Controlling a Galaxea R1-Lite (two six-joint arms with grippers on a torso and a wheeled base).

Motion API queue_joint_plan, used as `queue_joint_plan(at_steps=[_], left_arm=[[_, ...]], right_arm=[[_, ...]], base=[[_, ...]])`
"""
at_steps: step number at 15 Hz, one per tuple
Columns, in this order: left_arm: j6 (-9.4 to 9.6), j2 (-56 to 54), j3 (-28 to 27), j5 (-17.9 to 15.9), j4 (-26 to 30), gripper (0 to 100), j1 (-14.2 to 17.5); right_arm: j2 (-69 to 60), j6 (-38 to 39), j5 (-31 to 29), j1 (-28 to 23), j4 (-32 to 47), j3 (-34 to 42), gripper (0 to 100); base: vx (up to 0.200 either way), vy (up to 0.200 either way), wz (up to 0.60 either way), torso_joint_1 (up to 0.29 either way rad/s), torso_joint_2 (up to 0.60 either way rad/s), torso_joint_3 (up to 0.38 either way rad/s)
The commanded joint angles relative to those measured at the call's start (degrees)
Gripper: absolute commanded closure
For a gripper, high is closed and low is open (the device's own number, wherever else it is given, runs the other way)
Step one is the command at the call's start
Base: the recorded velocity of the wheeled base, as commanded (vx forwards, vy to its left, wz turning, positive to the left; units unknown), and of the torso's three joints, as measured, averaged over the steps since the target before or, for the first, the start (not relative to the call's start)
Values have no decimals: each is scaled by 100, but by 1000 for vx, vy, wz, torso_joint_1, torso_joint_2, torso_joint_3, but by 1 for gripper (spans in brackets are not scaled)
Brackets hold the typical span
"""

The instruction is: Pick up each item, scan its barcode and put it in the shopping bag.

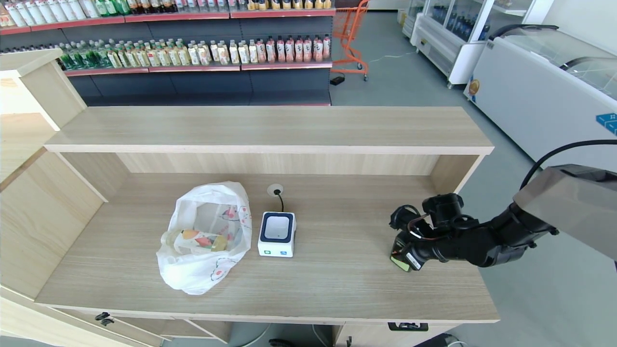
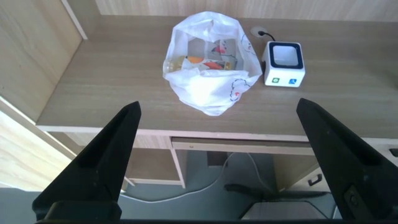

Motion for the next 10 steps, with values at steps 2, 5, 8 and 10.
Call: queue_joint_plan(at_steps=[2, 5, 8, 10], left_arm=[[-2, -2, 0, -2, 0, 0, 0], [-2, -2, 0, -2, 0, 0, 0], [-2, -2, 0, 6, 0, 0, 0], [-2, -2, 0, -2, 0, 0, 0]], right_arm=[[-81, -7, -12, 8, -8, 171, 100], [-450, 10, -3, 8, -122, 505, 100], [-1970, 309, -12, -176, -579, 1762, 100], [-2999, -253, -205, -721, -1686, 3537, 100]], base=[[0, 0, 0, 0, 0, 0], [0, 0, 0, 0, 0, 0], [0, 0, 0, 0, 0, 0], [0, 0, 0, 0, 0, 0]])
